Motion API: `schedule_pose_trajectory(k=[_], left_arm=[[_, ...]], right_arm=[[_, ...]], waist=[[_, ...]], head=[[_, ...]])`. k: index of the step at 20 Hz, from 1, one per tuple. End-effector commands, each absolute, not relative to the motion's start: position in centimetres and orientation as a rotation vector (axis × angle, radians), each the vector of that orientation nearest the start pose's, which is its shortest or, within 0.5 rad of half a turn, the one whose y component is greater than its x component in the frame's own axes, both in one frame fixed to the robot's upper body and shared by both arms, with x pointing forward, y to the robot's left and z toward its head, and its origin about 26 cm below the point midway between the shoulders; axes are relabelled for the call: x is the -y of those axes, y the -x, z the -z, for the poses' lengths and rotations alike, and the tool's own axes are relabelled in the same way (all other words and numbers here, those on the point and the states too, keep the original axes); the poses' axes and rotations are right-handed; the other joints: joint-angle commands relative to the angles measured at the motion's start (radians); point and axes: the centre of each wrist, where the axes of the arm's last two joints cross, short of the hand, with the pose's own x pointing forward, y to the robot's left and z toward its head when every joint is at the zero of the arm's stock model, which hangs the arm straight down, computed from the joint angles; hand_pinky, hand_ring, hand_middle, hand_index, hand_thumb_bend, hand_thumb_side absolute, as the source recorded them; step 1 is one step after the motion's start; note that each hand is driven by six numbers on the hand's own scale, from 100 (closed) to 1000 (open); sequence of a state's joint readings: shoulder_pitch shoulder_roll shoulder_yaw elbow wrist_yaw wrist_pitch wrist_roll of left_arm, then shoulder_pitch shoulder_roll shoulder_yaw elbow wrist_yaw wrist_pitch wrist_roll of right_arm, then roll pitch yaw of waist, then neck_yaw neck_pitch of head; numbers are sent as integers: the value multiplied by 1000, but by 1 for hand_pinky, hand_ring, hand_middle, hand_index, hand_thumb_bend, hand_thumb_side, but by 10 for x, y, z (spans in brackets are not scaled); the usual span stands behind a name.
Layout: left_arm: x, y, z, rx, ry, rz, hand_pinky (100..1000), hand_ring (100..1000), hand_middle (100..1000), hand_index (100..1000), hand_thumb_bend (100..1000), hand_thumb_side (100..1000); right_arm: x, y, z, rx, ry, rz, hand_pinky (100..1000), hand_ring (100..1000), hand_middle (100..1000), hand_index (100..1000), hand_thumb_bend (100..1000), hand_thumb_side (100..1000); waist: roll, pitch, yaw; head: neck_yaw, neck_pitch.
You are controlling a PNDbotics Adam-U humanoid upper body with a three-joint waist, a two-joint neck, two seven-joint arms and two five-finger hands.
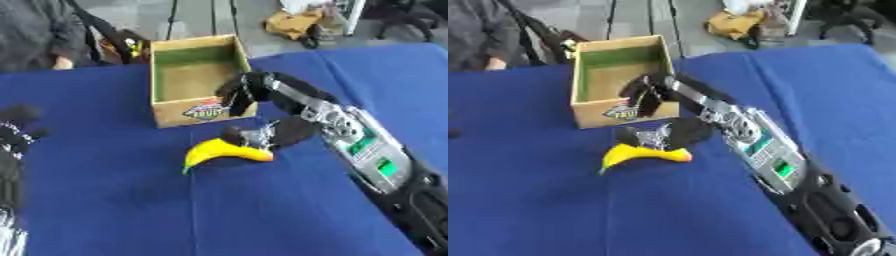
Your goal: Pick up objects on the table and place them in the box.
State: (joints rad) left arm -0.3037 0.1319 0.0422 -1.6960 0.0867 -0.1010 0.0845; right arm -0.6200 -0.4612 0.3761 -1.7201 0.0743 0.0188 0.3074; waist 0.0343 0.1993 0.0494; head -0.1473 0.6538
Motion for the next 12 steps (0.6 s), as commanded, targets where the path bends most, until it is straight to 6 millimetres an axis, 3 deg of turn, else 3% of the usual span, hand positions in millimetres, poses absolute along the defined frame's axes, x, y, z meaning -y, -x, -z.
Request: schedule_pose_trajectory(k=[1, 12], left_arm=[[-250, -340, -126, 2123, -22, 14, 672, 796, 590, 701, 559, 966], [-250, -340, -126, 2123, -21, 16, 672, 797, 590, 702, 559, 966]], right_arm=[[186, -356, -216, 1996, 33, -1245, 614, 606, 629, 782, 506, 473], [187, -365, -213, 1949, 93, -1301, 617, 610, 634, 783, 518, 467]], waist=[[-2, -14, 1], [-2, -16, 7]], head=[[-3, -5], [-14, -13]])
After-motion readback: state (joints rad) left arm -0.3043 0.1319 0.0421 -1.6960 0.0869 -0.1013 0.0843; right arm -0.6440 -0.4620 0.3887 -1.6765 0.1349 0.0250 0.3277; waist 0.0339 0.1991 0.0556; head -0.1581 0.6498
